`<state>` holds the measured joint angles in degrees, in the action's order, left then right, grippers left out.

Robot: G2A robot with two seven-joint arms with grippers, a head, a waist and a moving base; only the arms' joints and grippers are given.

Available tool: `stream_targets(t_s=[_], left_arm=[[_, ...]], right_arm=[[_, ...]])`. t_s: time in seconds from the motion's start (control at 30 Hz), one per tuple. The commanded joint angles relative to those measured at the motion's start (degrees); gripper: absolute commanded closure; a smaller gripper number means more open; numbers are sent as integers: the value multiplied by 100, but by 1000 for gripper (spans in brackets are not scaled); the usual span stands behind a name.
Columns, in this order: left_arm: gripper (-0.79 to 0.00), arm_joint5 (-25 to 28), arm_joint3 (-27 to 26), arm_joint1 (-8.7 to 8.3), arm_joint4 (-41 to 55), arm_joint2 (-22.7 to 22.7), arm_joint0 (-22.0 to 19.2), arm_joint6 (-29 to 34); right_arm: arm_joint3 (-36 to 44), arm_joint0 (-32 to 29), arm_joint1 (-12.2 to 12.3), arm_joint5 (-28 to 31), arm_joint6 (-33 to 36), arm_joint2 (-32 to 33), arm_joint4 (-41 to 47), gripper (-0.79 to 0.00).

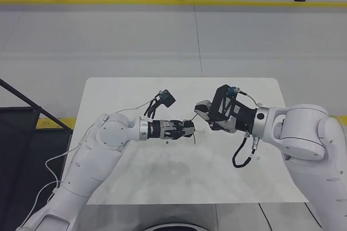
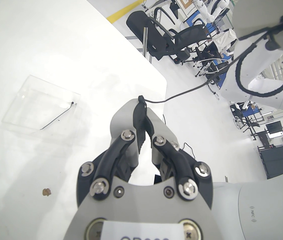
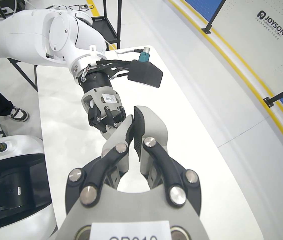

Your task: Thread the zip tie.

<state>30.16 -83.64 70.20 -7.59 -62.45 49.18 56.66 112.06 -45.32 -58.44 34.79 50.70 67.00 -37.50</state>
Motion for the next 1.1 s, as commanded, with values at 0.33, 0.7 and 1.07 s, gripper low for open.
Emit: stream_targets(t_s=[0.33,0.7,1.07], left_arm=[[0,-112,-146,-24,-96,42,108,-120],[0,-159,-102,-62,82,135,40,67],[0,-230,-24,-92,221,214,-38,152]], right_arm=[[181,-89,20,-153,-270,-108,-831,0],[285,-139,35,-155,-527,-128,-1182,0],[377,-243,61,-152,-591,-102,-1345,0]])
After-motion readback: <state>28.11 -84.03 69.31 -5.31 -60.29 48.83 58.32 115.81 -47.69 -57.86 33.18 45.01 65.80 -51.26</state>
